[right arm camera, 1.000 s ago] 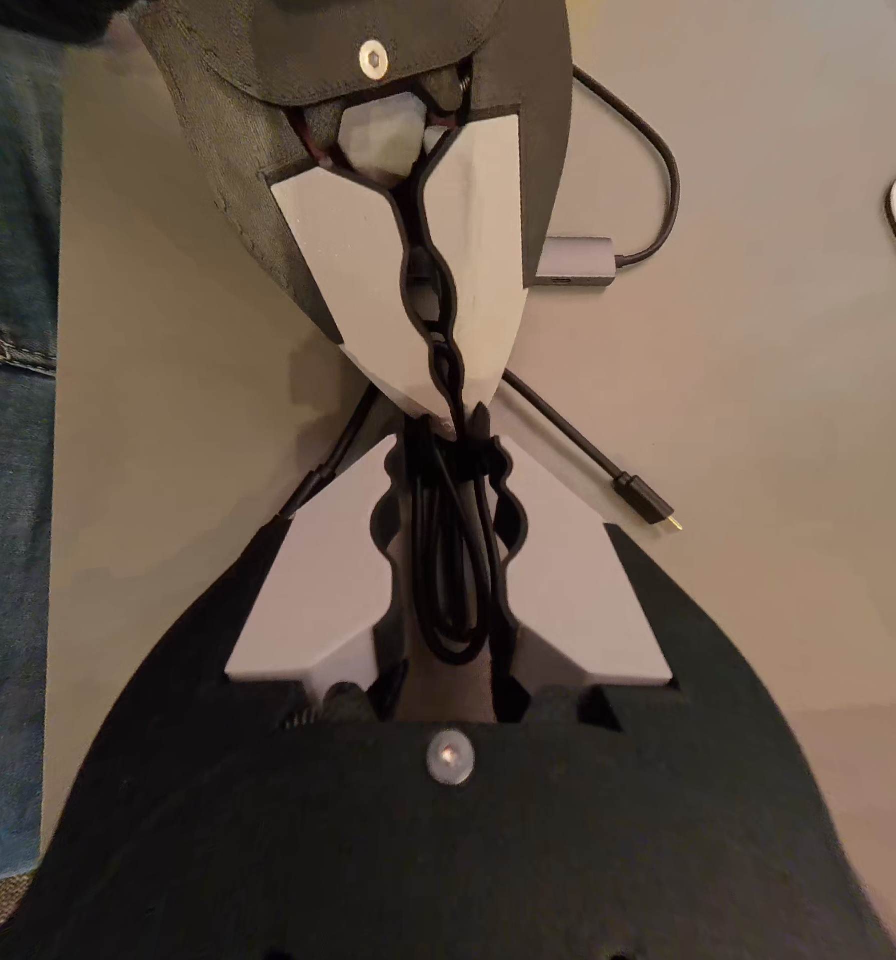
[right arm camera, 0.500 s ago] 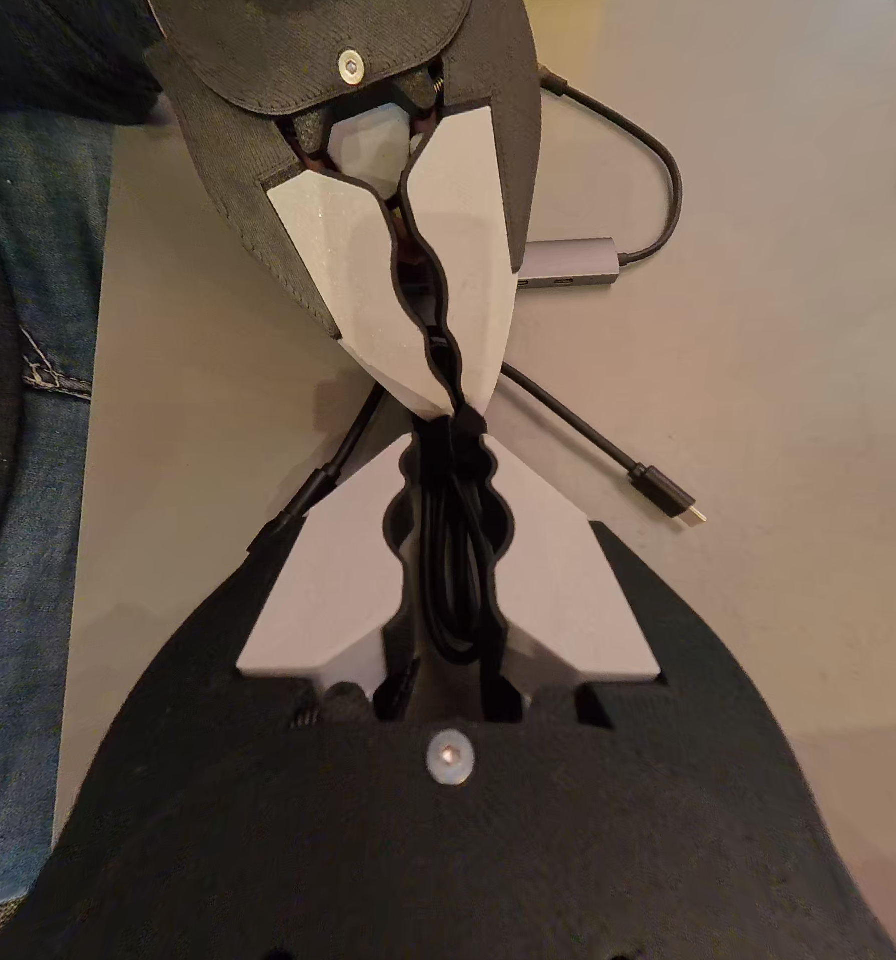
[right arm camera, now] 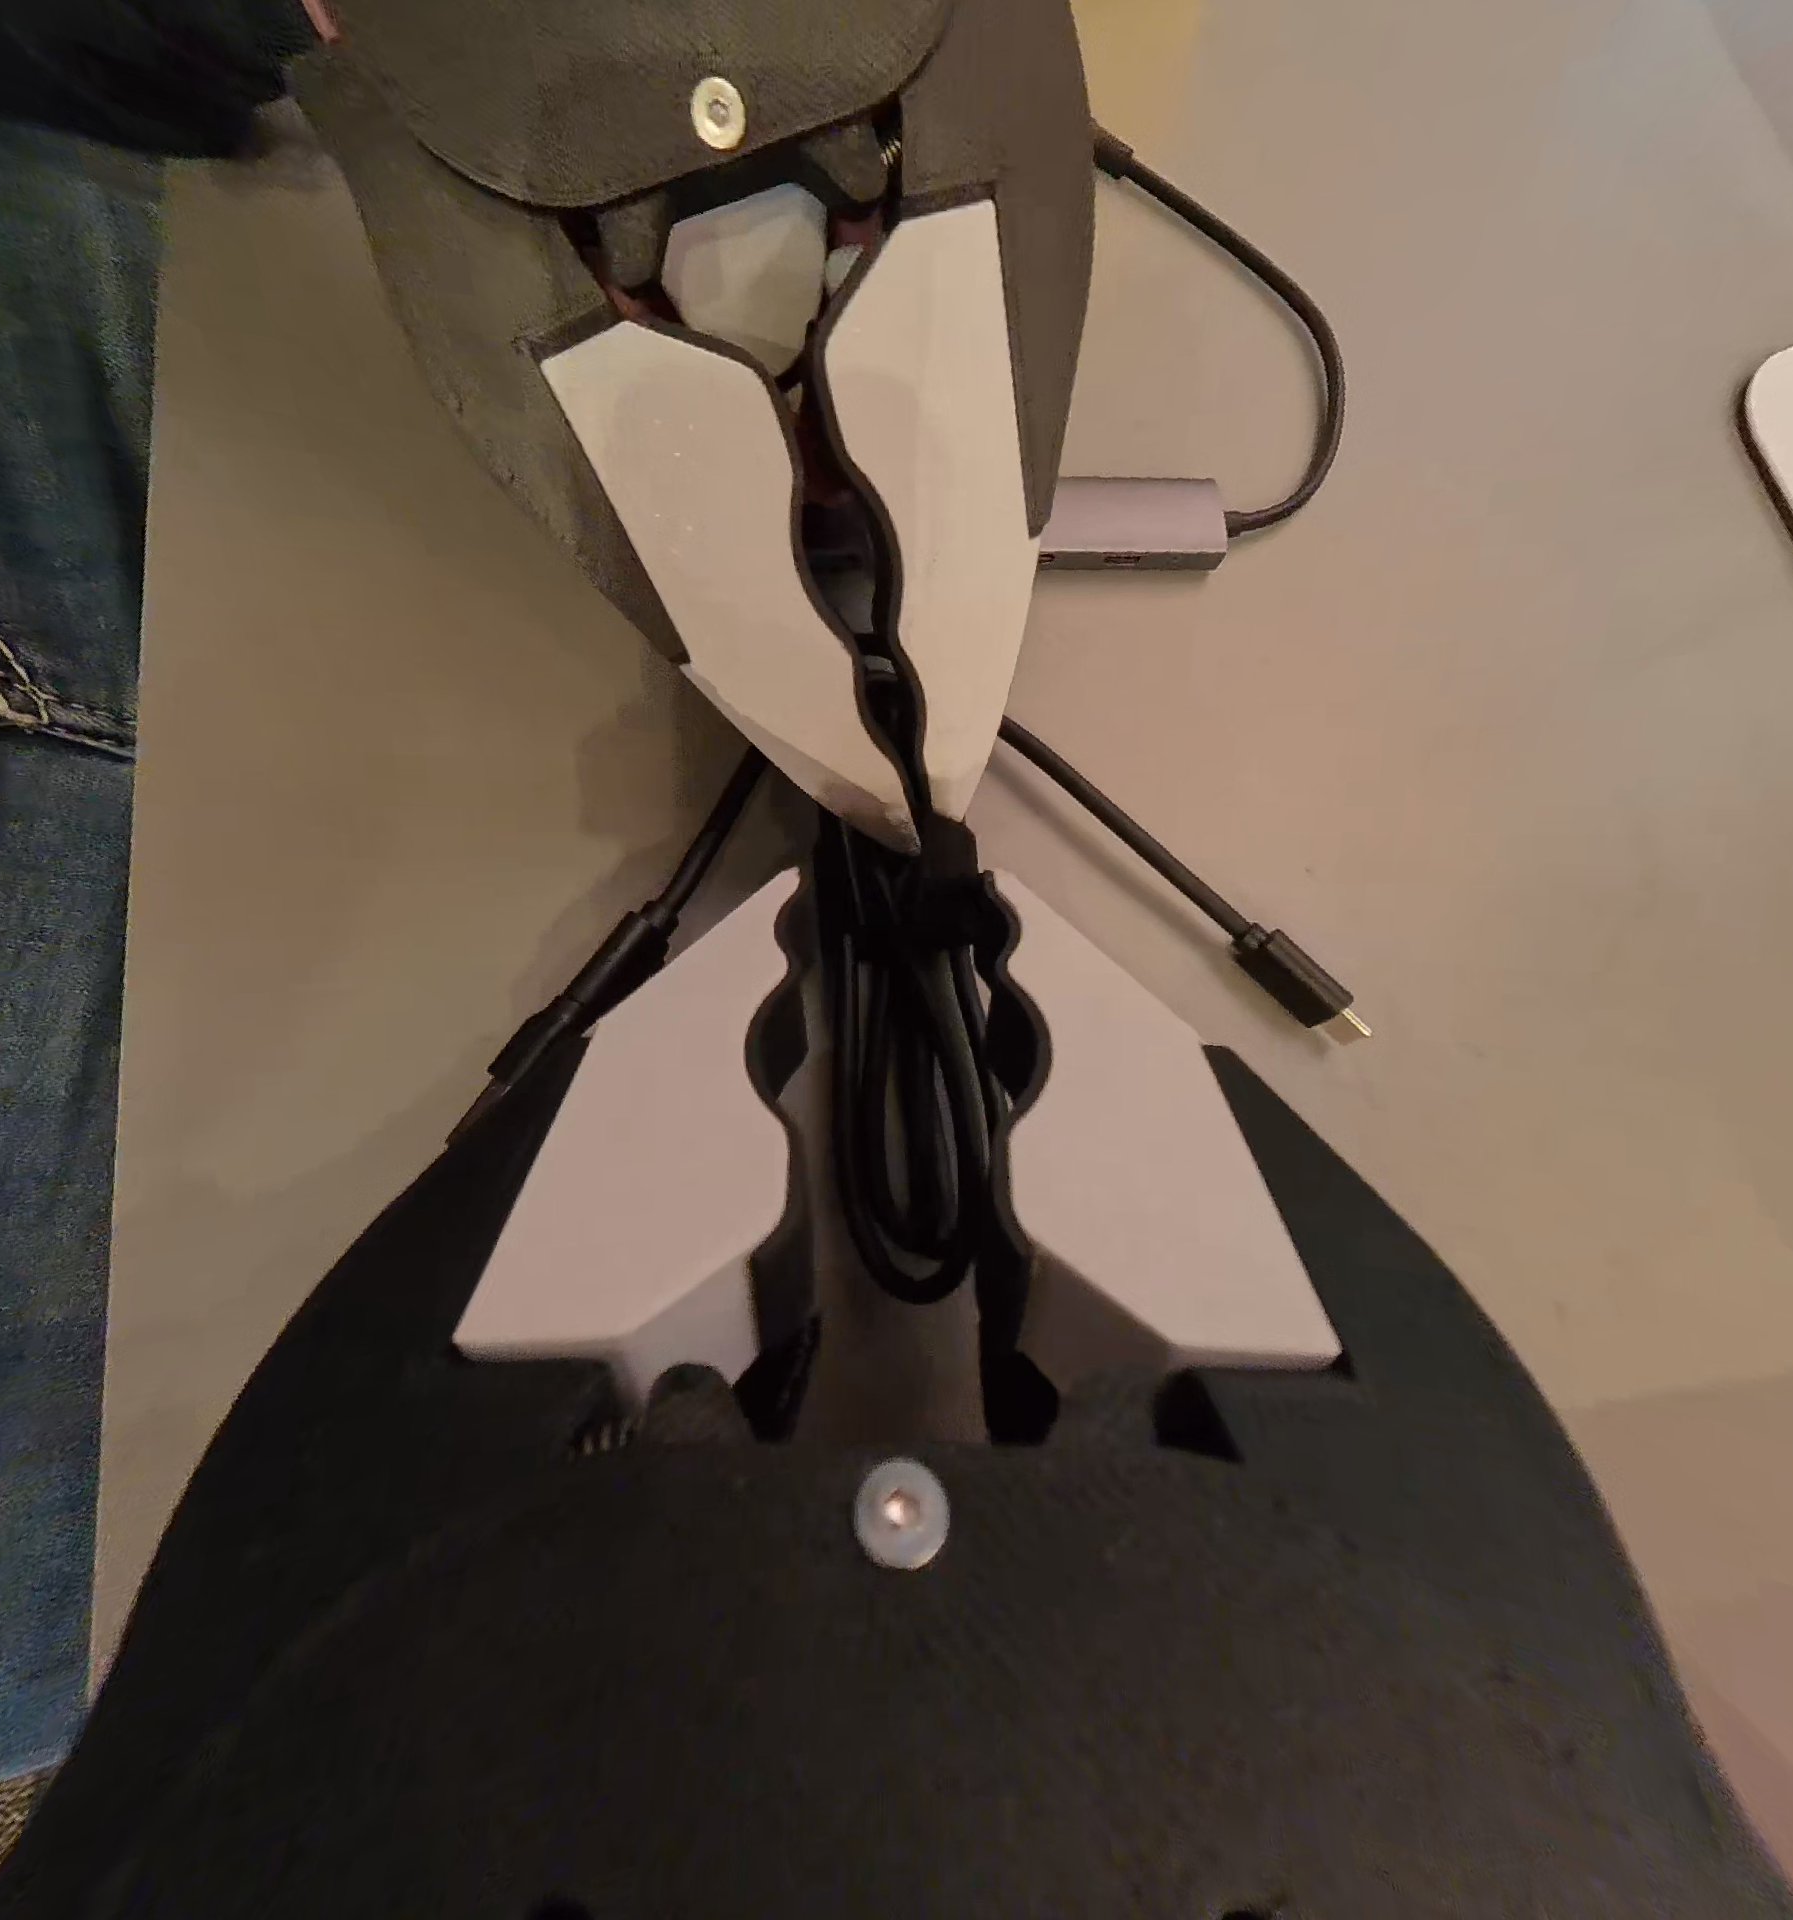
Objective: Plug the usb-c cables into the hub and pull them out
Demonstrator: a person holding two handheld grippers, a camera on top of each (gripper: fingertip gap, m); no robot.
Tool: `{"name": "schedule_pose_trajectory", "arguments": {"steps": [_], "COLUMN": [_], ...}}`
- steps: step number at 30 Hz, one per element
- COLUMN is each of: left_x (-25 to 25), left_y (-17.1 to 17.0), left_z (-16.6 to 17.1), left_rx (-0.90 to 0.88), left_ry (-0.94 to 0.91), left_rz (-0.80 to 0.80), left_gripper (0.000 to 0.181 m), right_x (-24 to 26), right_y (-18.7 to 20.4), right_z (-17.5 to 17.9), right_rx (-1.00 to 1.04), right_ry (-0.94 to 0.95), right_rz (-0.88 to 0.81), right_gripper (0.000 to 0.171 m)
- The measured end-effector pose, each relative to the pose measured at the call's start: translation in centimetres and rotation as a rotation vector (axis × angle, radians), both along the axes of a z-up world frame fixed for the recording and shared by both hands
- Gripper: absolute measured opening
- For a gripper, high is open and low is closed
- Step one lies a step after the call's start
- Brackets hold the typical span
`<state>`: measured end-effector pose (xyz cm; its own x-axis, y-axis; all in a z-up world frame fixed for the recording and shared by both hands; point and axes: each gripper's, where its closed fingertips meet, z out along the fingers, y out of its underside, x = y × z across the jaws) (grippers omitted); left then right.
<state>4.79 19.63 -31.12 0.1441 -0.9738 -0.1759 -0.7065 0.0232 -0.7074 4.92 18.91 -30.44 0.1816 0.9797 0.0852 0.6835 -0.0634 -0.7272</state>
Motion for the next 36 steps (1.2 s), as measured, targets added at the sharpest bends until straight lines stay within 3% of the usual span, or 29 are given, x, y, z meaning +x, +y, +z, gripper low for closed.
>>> {"name": "schedule_pose_trajectory", "arguments": {"steps": [9,25,31,36], "left_x": [0.0,0.0,0.0,0.0], "left_y": [-0.01,-0.03,-0.02,-0.02], "left_z": [-0.05,-0.05,-0.04,-0.06], "left_rx": [-0.005,-0.004,0.005,0.0], "left_ry": [-0.004,-0.015,-0.015,-0.016], "left_rz": [0.0,0.0,0.002,0.002], "left_gripper": [0.0,0.0,0.0,0.0], "right_x": [0.36,0.14,0.4,0.37], "right_y": [0.04,-0.58,-0.5,0.12], "right_z": [0.81,0.63,0.83,0.52], "right_rx": [0.07,0.125,0.11,0.103], "right_ry": [0.006,-0.092,-0.089,-0.061], "right_rz": [-0.001,0.103,0.044,-0.004], "right_gripper": [0.006,0.015,0.035,0.023]}}
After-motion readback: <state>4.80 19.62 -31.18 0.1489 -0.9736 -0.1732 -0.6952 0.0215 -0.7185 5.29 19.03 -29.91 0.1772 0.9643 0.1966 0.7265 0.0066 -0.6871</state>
